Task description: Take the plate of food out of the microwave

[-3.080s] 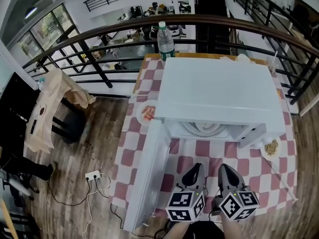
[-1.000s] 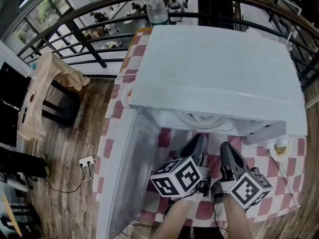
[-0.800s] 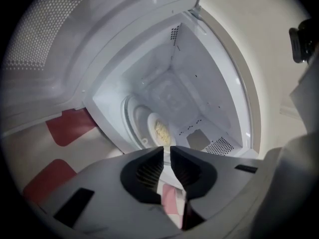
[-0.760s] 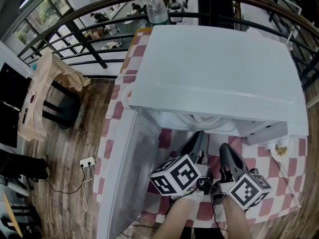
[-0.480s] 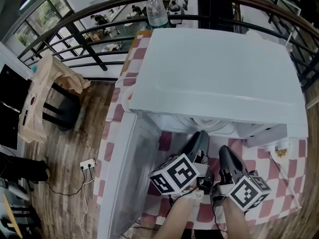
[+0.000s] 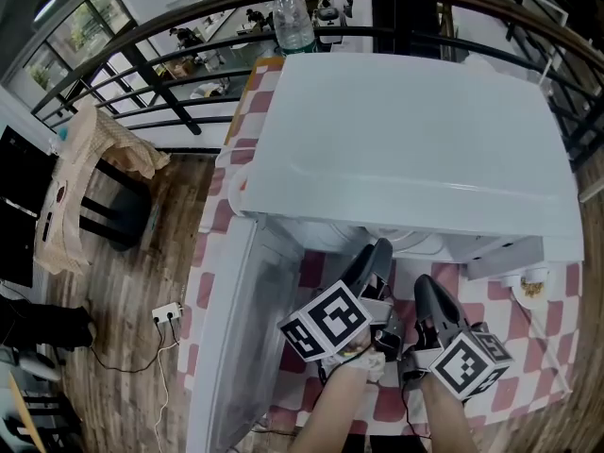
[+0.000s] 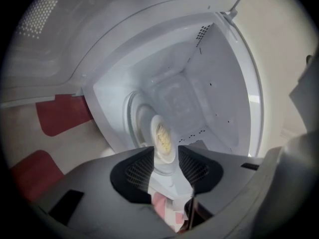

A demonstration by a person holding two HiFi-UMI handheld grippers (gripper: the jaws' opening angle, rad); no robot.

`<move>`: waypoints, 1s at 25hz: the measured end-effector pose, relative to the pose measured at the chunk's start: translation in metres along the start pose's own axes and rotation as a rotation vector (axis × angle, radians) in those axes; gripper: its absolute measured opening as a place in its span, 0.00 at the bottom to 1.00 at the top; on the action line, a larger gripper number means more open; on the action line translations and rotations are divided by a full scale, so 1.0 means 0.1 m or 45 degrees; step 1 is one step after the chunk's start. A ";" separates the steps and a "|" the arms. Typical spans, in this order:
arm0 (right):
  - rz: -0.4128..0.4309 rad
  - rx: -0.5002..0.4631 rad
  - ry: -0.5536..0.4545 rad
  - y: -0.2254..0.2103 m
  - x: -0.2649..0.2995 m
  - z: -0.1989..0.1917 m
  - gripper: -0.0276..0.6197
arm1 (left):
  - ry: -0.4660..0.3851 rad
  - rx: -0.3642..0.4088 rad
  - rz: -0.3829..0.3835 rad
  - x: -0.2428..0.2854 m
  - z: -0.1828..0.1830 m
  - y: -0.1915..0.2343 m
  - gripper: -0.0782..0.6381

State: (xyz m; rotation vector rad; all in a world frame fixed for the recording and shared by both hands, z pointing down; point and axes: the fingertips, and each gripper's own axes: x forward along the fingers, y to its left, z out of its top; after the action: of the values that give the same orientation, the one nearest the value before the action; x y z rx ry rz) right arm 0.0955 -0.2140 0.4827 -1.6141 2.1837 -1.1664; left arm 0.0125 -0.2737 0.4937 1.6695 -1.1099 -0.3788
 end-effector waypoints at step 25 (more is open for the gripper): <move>-0.002 -0.009 0.021 -0.02 0.09 0.04 0.03 | 0.038 0.065 0.118 0.14 0.13 0.06 0.33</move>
State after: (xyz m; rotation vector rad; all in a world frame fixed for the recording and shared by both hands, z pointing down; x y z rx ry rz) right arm 0.0960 -0.2236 0.4843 -1.6147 2.1998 -1.1775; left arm 0.0076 -0.2929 0.4973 1.6562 -1.1788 -0.2668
